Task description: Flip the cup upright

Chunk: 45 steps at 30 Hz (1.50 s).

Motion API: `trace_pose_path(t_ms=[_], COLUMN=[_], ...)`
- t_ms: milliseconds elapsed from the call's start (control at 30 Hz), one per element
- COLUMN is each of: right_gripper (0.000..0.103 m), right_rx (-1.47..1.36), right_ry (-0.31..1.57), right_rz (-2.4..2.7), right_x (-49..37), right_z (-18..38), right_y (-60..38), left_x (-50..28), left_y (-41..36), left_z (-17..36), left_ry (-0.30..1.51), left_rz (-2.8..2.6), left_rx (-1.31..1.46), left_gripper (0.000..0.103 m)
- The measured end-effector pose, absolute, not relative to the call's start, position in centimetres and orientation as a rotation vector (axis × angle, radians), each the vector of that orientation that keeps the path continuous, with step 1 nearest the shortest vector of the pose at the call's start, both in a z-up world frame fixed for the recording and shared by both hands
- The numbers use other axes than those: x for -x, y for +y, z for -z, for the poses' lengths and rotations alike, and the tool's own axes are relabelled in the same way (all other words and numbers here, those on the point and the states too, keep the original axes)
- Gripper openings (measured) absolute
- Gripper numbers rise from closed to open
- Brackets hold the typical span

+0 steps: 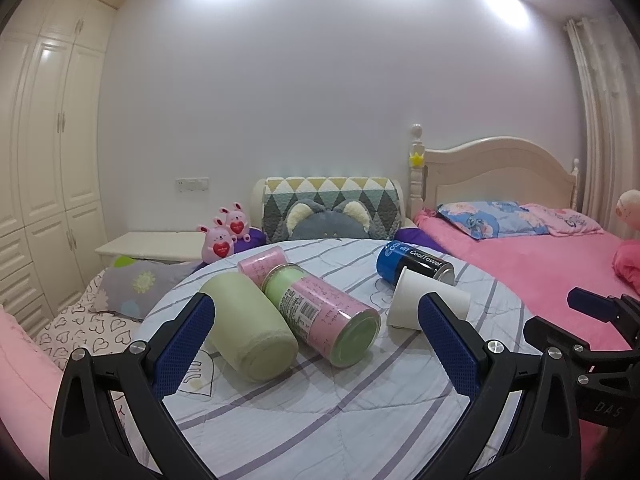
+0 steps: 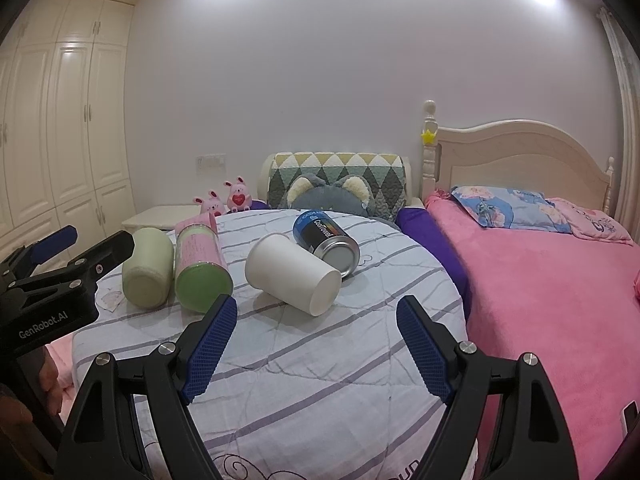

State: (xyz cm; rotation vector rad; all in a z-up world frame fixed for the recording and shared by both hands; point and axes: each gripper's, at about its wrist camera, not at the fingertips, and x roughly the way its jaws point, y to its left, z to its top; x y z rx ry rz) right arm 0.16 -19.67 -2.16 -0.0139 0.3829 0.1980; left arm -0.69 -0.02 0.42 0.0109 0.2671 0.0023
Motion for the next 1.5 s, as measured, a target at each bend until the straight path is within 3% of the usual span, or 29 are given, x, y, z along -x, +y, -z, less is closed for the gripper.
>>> trace_pose_path(t_ms=[933, 1500], right_gripper=[0.083, 0.083], right_rx=[0.013, 0.004], right_ry=[0.425, 0.496], right_rz=[-0.192, -0.196], right_x=[-0.3, -3.0], right_z=[2.7, 2.0], right_y=[-19.8, -15.2], left_x=[1.0, -2.0], left_y=[0.1, 3.2], left_z=[-0.4, -0.6], left_ry=[0.268, 0.363], left_rz=[-0.004, 0.017], left_rx=[-0.022, -0.077], left_gripper=[0.103, 0.103])
